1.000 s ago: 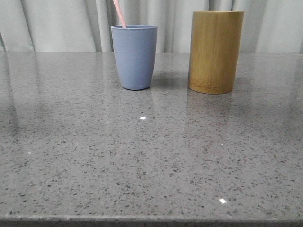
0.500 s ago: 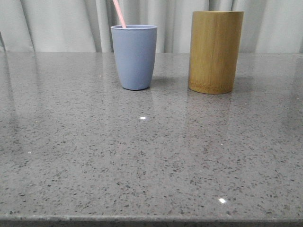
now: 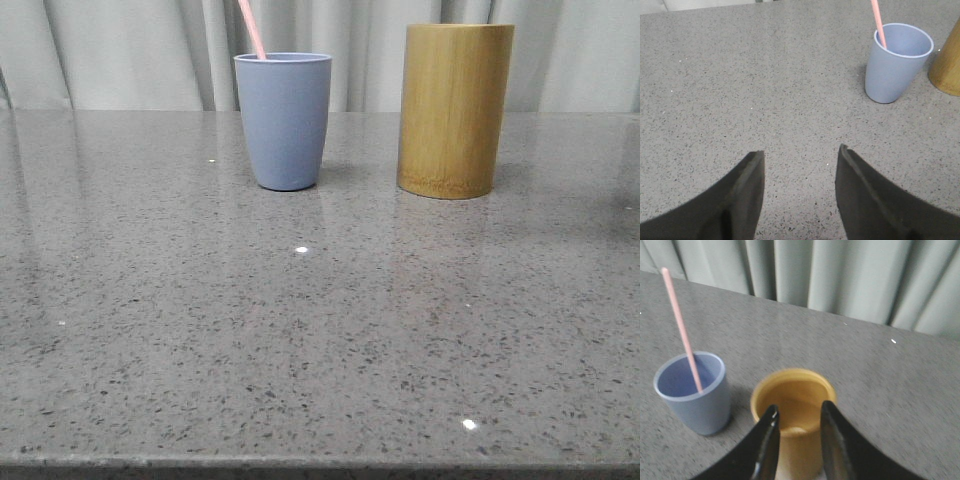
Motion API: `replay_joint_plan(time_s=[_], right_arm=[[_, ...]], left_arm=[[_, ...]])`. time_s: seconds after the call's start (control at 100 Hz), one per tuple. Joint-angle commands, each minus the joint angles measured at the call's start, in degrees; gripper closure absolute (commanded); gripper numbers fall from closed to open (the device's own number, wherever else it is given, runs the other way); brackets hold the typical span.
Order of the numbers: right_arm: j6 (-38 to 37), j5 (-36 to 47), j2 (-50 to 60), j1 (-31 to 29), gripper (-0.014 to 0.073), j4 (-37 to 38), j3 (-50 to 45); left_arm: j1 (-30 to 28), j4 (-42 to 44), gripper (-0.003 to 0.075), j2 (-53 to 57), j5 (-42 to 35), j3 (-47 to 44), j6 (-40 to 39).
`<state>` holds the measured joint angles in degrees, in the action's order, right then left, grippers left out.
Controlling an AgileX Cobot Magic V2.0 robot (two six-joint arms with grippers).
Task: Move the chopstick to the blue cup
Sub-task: 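Open the right gripper to release the stick and withdraw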
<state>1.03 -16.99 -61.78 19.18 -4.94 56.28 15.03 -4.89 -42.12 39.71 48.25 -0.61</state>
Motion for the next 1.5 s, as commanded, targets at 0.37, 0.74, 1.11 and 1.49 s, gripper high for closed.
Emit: replay_joint_plan(time_s=[0.37,0.74,1.11,1.49], right_arm=[[-1.03,3.44,22.76,-12.12,0.0531,0.6,-16.2],[-1.03,1.82,38.18,-12.71,0.0659,0.6,-24.85],[-1.03,1.31,49.26,-12.71,0.0659,0.6,-33.08],[-1.03,1.09,51.86,-12.71,0.0659,0.6,-35.05]], left_arm=[[-0.23,0.2,0.0514,3.22,-9.06,-4.44,-0.77],[-0.23,0.58,0.0739,12.91,-9.53,-12.39,-0.77],[-0.23,0.58,0.0739,26.53,-9.71,-22.15,-0.77],[-0.23,0.49,0.0739,32.28,-8.97,-24.87,-0.77]])
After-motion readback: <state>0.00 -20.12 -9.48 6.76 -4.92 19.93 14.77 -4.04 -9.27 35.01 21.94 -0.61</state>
